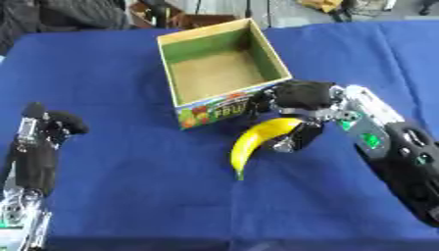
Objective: Pick up objects on the table and place them in the box.
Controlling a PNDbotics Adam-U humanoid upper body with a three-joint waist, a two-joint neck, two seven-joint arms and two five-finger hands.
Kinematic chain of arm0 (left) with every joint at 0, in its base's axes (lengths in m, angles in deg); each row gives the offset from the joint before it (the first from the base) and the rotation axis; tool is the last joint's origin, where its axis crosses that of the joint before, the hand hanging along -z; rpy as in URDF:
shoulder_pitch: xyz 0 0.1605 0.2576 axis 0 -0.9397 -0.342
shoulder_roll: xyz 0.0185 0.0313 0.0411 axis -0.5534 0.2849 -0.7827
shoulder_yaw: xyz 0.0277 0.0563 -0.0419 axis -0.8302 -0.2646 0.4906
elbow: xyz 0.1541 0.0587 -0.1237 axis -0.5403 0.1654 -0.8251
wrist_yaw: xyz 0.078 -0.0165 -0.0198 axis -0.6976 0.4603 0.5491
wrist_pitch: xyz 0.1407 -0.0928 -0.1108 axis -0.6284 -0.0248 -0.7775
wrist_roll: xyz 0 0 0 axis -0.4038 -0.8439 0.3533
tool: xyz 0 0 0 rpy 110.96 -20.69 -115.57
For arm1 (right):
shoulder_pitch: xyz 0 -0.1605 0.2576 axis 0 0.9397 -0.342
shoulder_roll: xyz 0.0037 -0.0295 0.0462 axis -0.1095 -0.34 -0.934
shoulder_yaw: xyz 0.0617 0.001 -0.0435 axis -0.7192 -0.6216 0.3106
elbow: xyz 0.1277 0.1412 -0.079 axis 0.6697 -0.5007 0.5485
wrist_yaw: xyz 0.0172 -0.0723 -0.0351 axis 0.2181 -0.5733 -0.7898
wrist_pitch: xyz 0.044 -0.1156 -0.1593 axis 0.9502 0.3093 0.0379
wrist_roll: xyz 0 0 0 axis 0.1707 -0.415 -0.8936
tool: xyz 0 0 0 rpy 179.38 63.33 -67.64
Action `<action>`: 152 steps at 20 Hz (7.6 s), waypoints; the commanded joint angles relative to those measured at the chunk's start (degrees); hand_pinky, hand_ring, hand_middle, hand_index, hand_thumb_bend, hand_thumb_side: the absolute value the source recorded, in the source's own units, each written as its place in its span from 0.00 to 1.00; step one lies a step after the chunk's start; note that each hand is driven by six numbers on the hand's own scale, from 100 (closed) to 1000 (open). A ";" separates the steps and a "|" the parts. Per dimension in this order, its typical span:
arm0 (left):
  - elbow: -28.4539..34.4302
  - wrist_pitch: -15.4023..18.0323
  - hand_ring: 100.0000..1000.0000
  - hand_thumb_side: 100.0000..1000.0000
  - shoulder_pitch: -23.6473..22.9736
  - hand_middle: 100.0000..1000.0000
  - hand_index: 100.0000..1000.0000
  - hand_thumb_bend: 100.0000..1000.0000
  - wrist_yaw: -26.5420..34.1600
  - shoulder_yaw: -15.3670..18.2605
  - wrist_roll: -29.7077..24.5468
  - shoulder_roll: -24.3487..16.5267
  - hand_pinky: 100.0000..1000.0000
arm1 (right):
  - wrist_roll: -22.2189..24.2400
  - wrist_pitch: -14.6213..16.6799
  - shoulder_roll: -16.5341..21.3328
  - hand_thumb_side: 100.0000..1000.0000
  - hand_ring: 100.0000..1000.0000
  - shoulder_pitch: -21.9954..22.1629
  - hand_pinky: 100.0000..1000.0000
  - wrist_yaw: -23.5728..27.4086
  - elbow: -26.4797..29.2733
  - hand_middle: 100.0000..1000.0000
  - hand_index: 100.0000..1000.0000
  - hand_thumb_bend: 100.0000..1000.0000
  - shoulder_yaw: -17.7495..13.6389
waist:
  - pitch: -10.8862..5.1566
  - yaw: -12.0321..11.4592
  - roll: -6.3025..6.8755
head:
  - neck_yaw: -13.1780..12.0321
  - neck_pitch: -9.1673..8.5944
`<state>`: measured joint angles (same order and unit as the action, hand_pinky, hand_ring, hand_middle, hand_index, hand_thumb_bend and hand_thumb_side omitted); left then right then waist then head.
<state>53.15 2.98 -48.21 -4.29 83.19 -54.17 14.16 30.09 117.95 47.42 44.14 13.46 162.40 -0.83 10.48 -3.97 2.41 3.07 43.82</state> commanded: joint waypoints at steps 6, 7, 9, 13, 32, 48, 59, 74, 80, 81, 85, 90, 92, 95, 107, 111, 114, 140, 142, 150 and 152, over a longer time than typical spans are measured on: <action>1.08 -0.03 0.49 0.94 0.76 0.46 0.49 0.11 0.38 -0.01 -0.19 -0.39 0.60 | 1.07 0.62 -0.28 0.20 0.77 -0.74 0.52 -1.26 -1.26 0.74 0.69 0.20 -0.23 | -0.43 -0.44 0.22 | -0.10 0.30; 1.07 -0.03 0.49 0.94 0.77 0.46 0.49 0.11 0.38 -0.02 -0.20 -0.37 0.60 | 1.13 0.64 -0.39 0.20 0.77 -0.73 0.52 -1.39 -1.45 0.74 0.69 0.20 -0.24 | -0.39 -0.48 0.24 | -0.11 0.30; 1.07 -0.03 0.49 0.94 0.80 0.46 0.49 0.11 0.39 -0.04 -0.22 -0.35 0.60 | 1.22 0.61 -0.61 0.20 0.77 -0.73 0.52 -1.70 -1.89 0.74 0.69 0.20 -0.26 | -0.32 -0.59 0.29 | -0.10 0.30; 1.08 -0.03 0.49 0.94 0.84 0.46 0.49 0.11 0.43 -0.04 -0.22 -0.32 0.60 | 1.45 0.61 -1.07 0.20 0.77 -0.64 0.52 -2.54 -2.92 0.74 0.69 0.20 -0.25 | -0.19 -0.81 0.43 | -0.09 0.30; 1.06 -0.02 0.49 0.94 0.85 0.45 0.49 0.12 0.48 -0.07 -0.17 -0.15 0.60 | 0.01 0.92 -1.70 0.16 0.57 -0.40 0.32 -4.53 -4.37 0.53 0.51 0.14 -0.34 | -0.08 -0.87 0.56 | -0.14 0.30; 1.09 0.00 0.49 0.93 0.68 0.45 0.49 0.12 0.48 -0.06 -0.22 -0.25 0.60 | -2.00 -1.26 1.00 0.14 0.55 -1.03 0.29 0.47 1.85 0.51 0.48 0.14 -0.95 | -0.84 -0.45 0.20 | -0.36 0.30; 1.14 0.01 0.49 0.93 0.73 0.45 0.49 0.12 0.47 -0.10 -0.27 -0.35 0.60 | -1.10 -3.84 3.76 0.14 0.55 -1.86 0.30 5.25 5.74 0.51 0.48 0.14 -1.98 | -1.13 -0.81 -0.18 | -0.43 0.30; 1.51 -0.37 0.49 0.92 2.20 0.45 0.49 0.13 1.14 -2.44 -2.42 -0.45 0.60 | -3.72 -8.34 10.18 0.07 0.54 -4.22 0.29 8.82 6.06 0.51 0.48 0.00 -5.78 | -1.30 -5.94 -0.82 | 1.52 0.30; 1.61 -0.65 0.48 0.92 3.68 0.45 0.49 0.13 1.66 -4.37 -4.33 -0.38 0.60 | -5.21 -10.31 12.33 0.06 0.54 -4.92 0.29 9.13 3.65 0.51 0.48 0.05 -8.10 | -1.00 -9.74 -1.34 | 3.97 0.30; 1.66 -0.68 0.48 0.92 3.99 0.45 0.49 0.13 1.75 -4.69 -4.65 -0.40 0.60 | -5.44 -10.64 12.74 0.06 0.54 -4.98 0.29 9.09 3.04 0.51 0.48 0.05 -8.56 | -0.85 -10.44 -1.42 | 4.43 0.30; 1.86 -0.87 0.48 0.92 5.33 0.45 0.49 0.13 2.12 -5.86 -5.85 -0.51 0.59 | -6.50 -11.93 14.47 0.06 0.54 -5.01 0.29 8.42 0.10 0.51 0.48 0.04 -10.47 | -0.30 -13.19 -1.87 | 6.55 -0.32; 2.12 -1.13 0.48 0.92 6.74 0.45 0.49 0.13 2.62 -7.30 -7.34 -0.45 0.59 | -8.31 -12.81 15.71 0.08 0.55 -5.34 0.31 6.53 -5.25 0.52 0.49 0.04 -12.34 | 0.24 -16.44 -2.33 | 9.04 -2.82; 2.27 -1.23 0.48 0.91 7.32 0.45 0.49 0.13 2.81 -7.71 -7.81 -0.40 0.59 | -9.19 -12.78 15.94 0.10 0.56 -5.50 0.32 5.46 -7.74 0.52 0.50 0.04 -13.00 | 0.57 -17.89 -2.56 | 9.99 -4.57; 2.54 -1.34 0.48 0.91 8.11 0.45 0.49 0.13 3.10 -8.28 -8.42 -0.30 0.59 | -10.76 -12.67 16.03 0.12 0.57 -5.76 0.33 3.64 -11.84 0.53 0.50 0.03 -14.03 | 1.01 -19.94 -2.70 | 10.80 -6.63; 2.86 -1.65 0.48 0.91 8.97 0.45 0.49 0.13 3.78 -9.25 -9.67 -0.05 0.59 | -13.34 -9.18 14.61 0.62 0.84 -6.82 0.75 0.52 -17.79 0.82 0.74 0.26 -14.21 | 1.75 -21.38 -2.18 | 11.30 -8.47; 2.84 -1.65 0.48 0.91 9.04 0.45 0.49 0.13 3.80 -9.32 -9.84 -0.02 0.59 | -13.36 -8.76 14.46 0.62 0.84 -6.78 0.75 0.27 -17.85 0.82 0.74 0.26 -14.17 | 1.70 -21.23 -2.13 | 11.32 -8.31; 2.84 -1.66 0.48 0.91 9.09 0.45 0.49 0.13 3.79 -9.48 -10.04 -0.05 0.59 | -12.66 -8.51 14.24 0.76 0.92 -6.48 0.88 -0.06 -18.12 0.90 0.81 0.39 -13.91 | 1.49 -20.83 -2.04 | 11.31 -7.96; 1.52 -0.72 0.48 0.91 6.28 0.45 0.49 0.13 1.97 -4.39 -5.16 -0.09 0.59 | -18.72 -14.23 6.16 0.70 0.87 3.48 0.71 19.27 3.39 0.79 0.60 0.00 -14.83 | 0.64 -8.38 -1.62 | 6.34 -3.28; 1.37 -0.66 0.48 0.91 5.88 0.45 0.49 0.13 1.73 -3.92 -4.47 -0.16 0.59 | -19.28 -15.89 4.71 0.72 0.87 5.57 0.71 21.03 6.25 0.79 0.60 0.00 -14.89 | 0.72 -6.92 -1.56 | 5.57 -2.93; 0.94 -0.45 0.48 0.92 4.32 0.45 0.49 0.13 1.16 -2.66 -2.76 -0.15 0.59 | -16.01 -23.20 1.07 0.75 0.87 11.98 0.71 28.37 18.18 0.78 0.59 0.00 -14.72 | 0.38 -1.86 -1.21 | 4.37 -1.00; 0.88 -0.43 0.48 0.92 4.14 0.45 0.49 0.13 1.06 -2.57 -2.58 -0.16 0.59 | -14.62 -25.07 0.66 0.75 0.87 13.27 0.71 30.24 21.20 0.78 0.59 0.00 -14.84 | 0.39 -1.12 -1.15 | 4.08 -0.71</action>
<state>53.45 2.48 -44.33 -2.89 80.01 -57.09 14.67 14.86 94.00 47.77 58.01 42.24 180.64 -15.32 11.81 -4.93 1.29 7.45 42.58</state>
